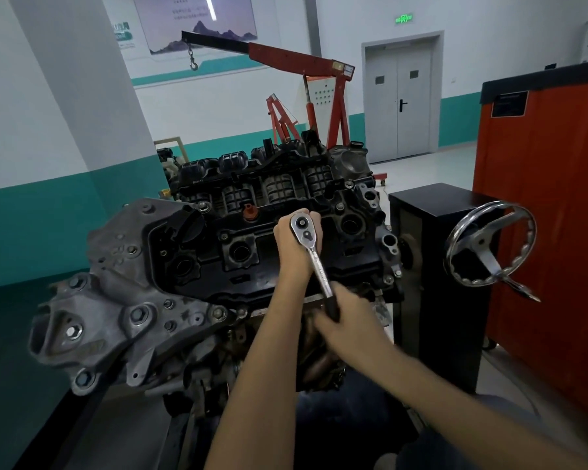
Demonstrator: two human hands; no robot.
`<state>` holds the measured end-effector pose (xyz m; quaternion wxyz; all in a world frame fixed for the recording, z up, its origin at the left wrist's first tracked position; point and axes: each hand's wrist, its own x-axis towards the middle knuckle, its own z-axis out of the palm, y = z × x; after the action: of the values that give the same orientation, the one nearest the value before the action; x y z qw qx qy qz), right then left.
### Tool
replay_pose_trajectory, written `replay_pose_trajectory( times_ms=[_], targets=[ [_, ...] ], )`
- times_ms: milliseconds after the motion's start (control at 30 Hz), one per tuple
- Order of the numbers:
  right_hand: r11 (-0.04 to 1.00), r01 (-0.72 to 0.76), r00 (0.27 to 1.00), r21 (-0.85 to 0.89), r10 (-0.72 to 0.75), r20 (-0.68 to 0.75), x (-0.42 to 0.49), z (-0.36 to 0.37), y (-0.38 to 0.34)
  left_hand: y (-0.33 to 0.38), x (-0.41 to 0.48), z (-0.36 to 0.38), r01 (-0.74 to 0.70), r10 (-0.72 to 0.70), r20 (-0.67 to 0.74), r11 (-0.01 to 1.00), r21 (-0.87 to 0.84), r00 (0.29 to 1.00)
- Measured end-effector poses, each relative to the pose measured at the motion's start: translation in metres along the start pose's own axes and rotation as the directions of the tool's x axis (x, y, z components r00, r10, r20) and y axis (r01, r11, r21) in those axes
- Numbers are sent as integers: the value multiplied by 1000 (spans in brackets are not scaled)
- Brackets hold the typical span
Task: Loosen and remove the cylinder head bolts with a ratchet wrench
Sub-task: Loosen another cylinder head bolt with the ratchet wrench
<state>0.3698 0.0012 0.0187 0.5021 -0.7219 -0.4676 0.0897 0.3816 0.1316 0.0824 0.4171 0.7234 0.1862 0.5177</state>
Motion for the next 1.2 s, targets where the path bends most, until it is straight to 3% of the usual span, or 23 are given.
replay_pose_trajectory(
  times_ms=[67,167,233,300,367,433,533,633,733,800,933,1033,1133,1200],
  targets=[
    [993,-5,998,115,-1,56,-1,11,-7,-2,3,-7,-53,47,68,994,96,997],
    [978,93,992,-184,-75,103,15,-21,1,-8,8,-22,-103,72,271,989,105,960],
    [925,161,968,-344,-81,237,35,-61,3,-7,10,-27,-78,41,349,993,93,936],
    [789,253,944,-560,-74,323,62,-101,-1,-6,11,-26,-58,24,365,995,82,931],
    [609,328,940,-722,-136,313,86,-129,-12,-5,10,-24,-62,24,365,994,92,931],
    [550,339,941,-763,-195,277,93,-133,-18,-5,10,-23,-53,23,347,996,76,937],
    [688,254,967,-680,-188,172,68,-105,-4,-7,9,-18,-11,8,221,1000,15,975],
    [951,111,994,-288,-102,44,24,-53,10,-3,5,-5,30,-31,90,1000,3,995],
    [998,23,994,56,-17,-107,3,2,3,-1,4,4,33,-33,28,999,10,999],
    [991,7,996,132,5,-88,3,17,-3,-2,5,0,7,-10,60,999,53,998],
    [965,114,993,-235,-102,61,19,-26,2,-9,9,-22,-72,41,271,992,106,962],
    [785,280,948,-553,-134,290,54,-92,-4,-10,13,-30,-80,48,348,994,77,936],
    [529,376,926,-761,-188,327,86,-130,-18,-7,8,-23,-115,78,326,989,98,942],
    [563,341,940,-753,-209,269,83,-124,-14,-6,7,-16,-77,63,211,995,58,976]
  ],
)
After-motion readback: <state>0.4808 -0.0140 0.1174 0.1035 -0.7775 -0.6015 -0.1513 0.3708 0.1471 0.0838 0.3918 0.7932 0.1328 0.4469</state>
